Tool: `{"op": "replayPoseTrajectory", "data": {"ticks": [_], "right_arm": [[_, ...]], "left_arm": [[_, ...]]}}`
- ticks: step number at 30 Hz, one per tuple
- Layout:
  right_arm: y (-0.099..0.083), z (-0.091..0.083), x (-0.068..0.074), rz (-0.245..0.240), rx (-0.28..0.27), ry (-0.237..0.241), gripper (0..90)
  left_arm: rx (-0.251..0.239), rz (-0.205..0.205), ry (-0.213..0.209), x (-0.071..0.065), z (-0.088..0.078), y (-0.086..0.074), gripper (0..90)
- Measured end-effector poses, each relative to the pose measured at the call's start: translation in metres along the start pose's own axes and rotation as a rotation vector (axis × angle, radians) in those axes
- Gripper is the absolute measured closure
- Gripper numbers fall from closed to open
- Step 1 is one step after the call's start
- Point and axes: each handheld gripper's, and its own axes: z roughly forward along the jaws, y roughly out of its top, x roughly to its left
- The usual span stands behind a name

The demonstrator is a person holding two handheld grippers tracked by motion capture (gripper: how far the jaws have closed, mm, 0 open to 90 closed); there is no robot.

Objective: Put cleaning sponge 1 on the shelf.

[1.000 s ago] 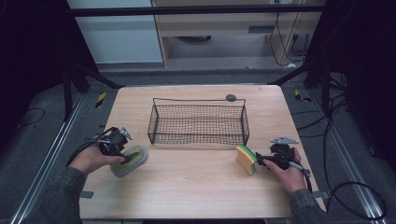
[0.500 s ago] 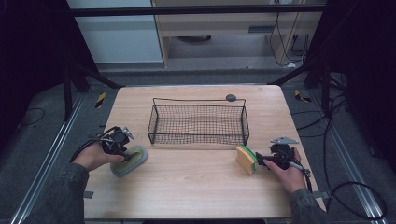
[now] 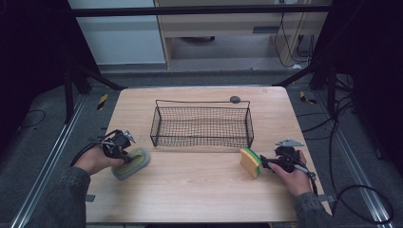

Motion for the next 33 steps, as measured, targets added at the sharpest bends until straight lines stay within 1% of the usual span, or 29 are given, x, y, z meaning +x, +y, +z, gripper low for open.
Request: {"op": "replayPoseTrajectory", "data": {"ticks": [1, 3, 7, 9, 13, 16, 20, 25, 28, 33], "right_arm": [[0.000, 0.000, 0.000, 0.000, 0.000, 0.000, 4.1], [0.000, 0.000, 0.000, 0.000, 0.000, 0.000, 4.1], [0.000, 0.000, 0.000, -0.001, 0.000, 0.001, 4.1], [0.000, 0.000, 0.000, -0.001, 0.000, 0.001, 4.1], [0.000, 0.000, 0.000, 0.000, 0.000, 0.001, 4.1], [0.000, 0.000, 0.000, -0.002, -0.001, 0.001, 4.1], [0.000, 0.000, 0.000, -0.001, -0.001, 0.002, 4.1], [0.000, 0.000, 0.000, 0.000, -0.001, -0.001, 4.0], [0.000, 0.000, 0.000, 0.003, 0.001, -0.001, 4.0], [0.000, 0.000, 0.000, 0.003, 0.000, -0.003, 4.0]], "left_arm": [[-0.026, 0.001, 0.015, -0.002, -0.007, 0.000, 70.8], [-0.052, 0.014, 0.022, -0.005, -0.014, 0.001, 70.9], [-0.080, 0.060, 0.081, -0.014, -0.032, 0.004, 70.9], [-0.107, 0.077, 0.095, -0.018, -0.041, 0.004, 70.9], [-0.141, 0.113, 0.128, -0.026, -0.058, 0.006, 70.9], [-0.146, 0.138, 0.158, -0.030, -0.071, 0.012, 70.9], [-0.154, 0.179, 0.198, -0.034, -0.086, 0.022, 71.0], [-0.183, 0.209, 0.233, -0.036, -0.102, 0.040, 70.9], [-0.180, 0.240, 0.260, -0.037, -0.107, 0.054, 70.9], [-0.200, 0.281, 0.272, -0.038, -0.111, 0.074, 70.9]]}}
